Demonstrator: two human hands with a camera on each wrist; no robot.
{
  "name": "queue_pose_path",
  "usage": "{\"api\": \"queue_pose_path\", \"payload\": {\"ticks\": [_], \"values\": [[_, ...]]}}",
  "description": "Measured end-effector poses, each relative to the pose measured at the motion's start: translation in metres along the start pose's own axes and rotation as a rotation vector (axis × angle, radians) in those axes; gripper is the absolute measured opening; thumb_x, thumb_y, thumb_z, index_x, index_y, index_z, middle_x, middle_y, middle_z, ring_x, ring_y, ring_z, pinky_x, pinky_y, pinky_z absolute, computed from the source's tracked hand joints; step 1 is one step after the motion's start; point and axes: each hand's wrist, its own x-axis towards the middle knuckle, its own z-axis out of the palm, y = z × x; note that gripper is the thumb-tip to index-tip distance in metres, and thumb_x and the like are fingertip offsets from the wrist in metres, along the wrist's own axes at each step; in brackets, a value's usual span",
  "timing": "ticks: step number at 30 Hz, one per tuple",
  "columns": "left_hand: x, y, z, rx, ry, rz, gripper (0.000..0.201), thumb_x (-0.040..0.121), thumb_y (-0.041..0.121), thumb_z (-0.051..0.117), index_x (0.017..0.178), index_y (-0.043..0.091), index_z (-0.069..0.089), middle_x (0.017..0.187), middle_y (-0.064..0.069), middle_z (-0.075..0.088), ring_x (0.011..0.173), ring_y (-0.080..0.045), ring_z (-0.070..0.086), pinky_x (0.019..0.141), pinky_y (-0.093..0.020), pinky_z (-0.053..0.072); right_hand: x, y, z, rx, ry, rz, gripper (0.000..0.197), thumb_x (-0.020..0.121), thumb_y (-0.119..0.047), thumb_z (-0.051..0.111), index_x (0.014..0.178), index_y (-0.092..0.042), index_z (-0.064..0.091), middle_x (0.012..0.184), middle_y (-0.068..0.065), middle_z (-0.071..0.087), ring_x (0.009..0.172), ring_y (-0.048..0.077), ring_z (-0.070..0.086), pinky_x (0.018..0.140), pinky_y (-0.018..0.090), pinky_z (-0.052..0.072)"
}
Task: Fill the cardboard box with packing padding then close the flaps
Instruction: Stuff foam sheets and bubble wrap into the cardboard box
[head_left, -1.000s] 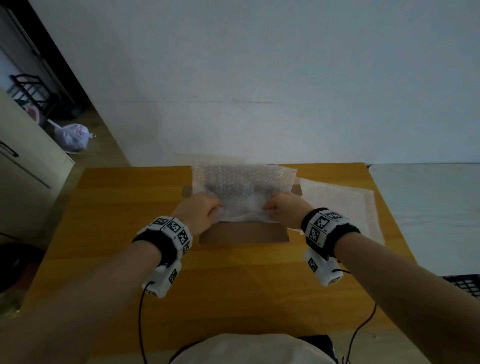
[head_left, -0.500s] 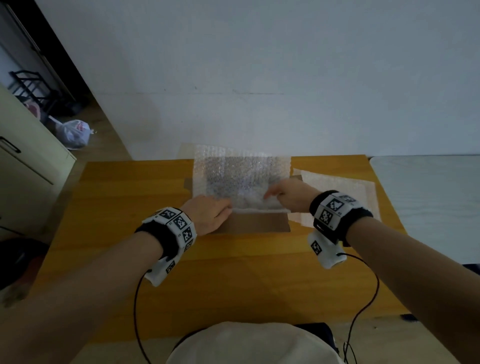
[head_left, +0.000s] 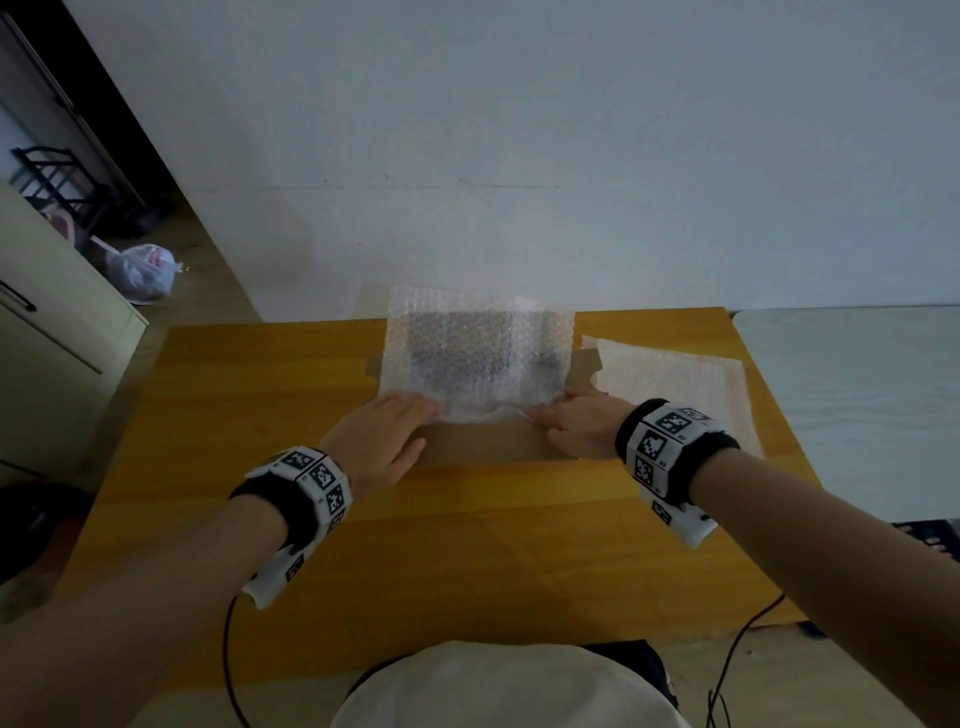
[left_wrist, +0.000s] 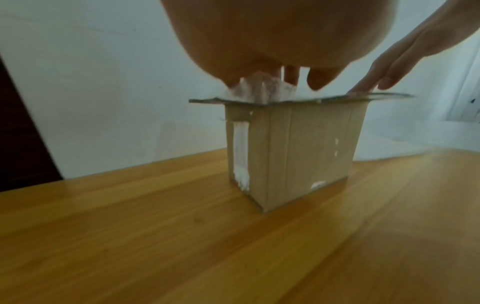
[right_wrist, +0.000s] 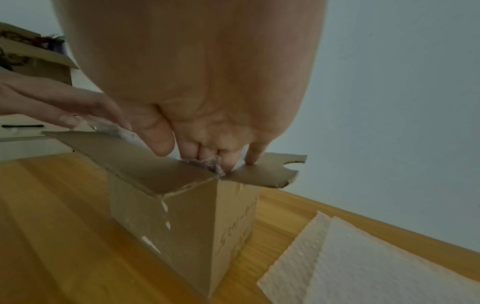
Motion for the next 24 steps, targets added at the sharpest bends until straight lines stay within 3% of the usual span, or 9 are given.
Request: {"api": "queue_pose_path", "payload": {"ticks": [2,5,8,11,14,17,20,22,24], "values": [[-0.011,-0.007,0.004,0.090,0.082,-0.017,0.049,0.096,0.036,0.027,0.126,0.008,0.054,0.128,-0.010,0.057,0.118,-0.025,0.054,0.104,-0.038,0.039,-0.001,-0.002,-0.001,-0.022,-0.001,-0.003,0.048,0.101,-0.025,0.021,0.149,-0.023,0.021,0.153,0.007,0.032,0.142,0.024,0.024,0.117,0.031,0.013],[-0.020,-0.013,0.002,0.139,0.044,-0.030,0.063,0.100,0.042,0.011,0.116,0.009,0.062,0.117,-0.009,0.063,0.109,-0.026,0.059,0.102,-0.033,0.034,0.001,-0.002,-0.004,0.031,-0.006,0.007,0.047,0.101,-0.027,0.023,0.147,-0.025,0.028,0.150,0.008,0.037,0.138,0.027,0.029,0.114,0.038,0.023],[-0.019,-0.014,0.000,0.160,-0.042,-0.022,0.069,0.099,0.045,0.005,0.124,0.013,0.059,0.126,-0.006,0.061,0.119,-0.023,0.055,0.110,-0.032,0.018,0.003,0.000,-0.002,0.056,-0.015,0.006,0.047,0.099,-0.028,0.027,0.145,-0.026,0.032,0.146,0.008,0.042,0.133,0.028,0.036,0.111,0.041,0.032],[-0.007,-0.007,-0.002,0.154,-0.094,-0.021,0.079,0.090,0.053,-0.007,0.142,0.017,0.041,0.146,-0.002,0.043,0.140,-0.017,0.031,0.116,-0.027,0.003,0.003,-0.001,-0.001,0.047,-0.011,0.011,0.047,0.099,-0.028,0.026,0.146,-0.027,0.030,0.150,0.008,0.036,0.138,0.028,0.029,0.114,0.041,0.025],[0.011,0.006,-0.007,0.112,-0.211,-0.071,0.091,0.079,0.061,-0.010,0.144,0.017,0.034,0.151,-0.003,0.034,0.142,-0.017,0.023,0.116,-0.030,0.010,0.004,-0.004,-0.001,0.040,-0.020,0.030,0.047,0.100,-0.029,0.024,0.147,-0.029,0.028,0.154,0.006,0.030,0.142,0.029,0.020,0.116,0.041,0.017],[0.027,0.013,-0.008,0.128,-0.336,-0.115,0.083,0.086,0.065,0.001,0.140,0.015,0.038,0.150,-0.008,0.035,0.141,-0.023,0.026,0.117,-0.039,0.021,0.008,-0.001,-0.001,0.063,-0.032,0.031,0.045,0.098,-0.030,0.027,0.143,-0.029,0.035,0.148,0.007,0.040,0.136,0.028,0.033,0.113,0.043,0.027],[0.033,0.017,-0.007,0.089,-0.387,-0.159,0.076,0.090,0.066,0.008,0.139,0.015,0.036,0.144,-0.007,0.043,0.135,-0.024,0.034,0.111,-0.040,0.030,0.010,-0.001,-0.008,0.063,0.129,-0.010,0.039,0.096,-0.030,0.036,0.131,-0.023,0.051,0.128,0.005,0.060,0.113,0.024,0.056,0.098,0.038,0.045],[0.034,0.017,-0.006,0.035,-0.363,-0.168,0.069,0.093,0.063,0.012,0.141,0.017,0.032,0.140,-0.007,0.047,0.133,-0.024,0.036,0.110,-0.037,0.029,0.012,-0.004,-0.018,0.008,0.366,-0.056,0.035,0.095,-0.026,0.039,0.126,-0.018,0.054,0.123,0.004,0.063,0.108,0.021,0.059,0.097,0.037,0.046],[0.033,0.017,-0.006,0.004,-0.347,-0.162,0.066,0.093,0.061,0.012,0.140,0.019,0.033,0.138,-0.006,0.050,0.133,-0.024,0.036,0.110,-0.037,0.028,0.017,-0.007,-0.031,0.018,0.576,-0.116,0.035,0.094,-0.022,0.041,0.127,-0.017,0.052,0.129,0.003,0.057,0.114,0.020,0.055,0.099,0.036,0.044]]}}
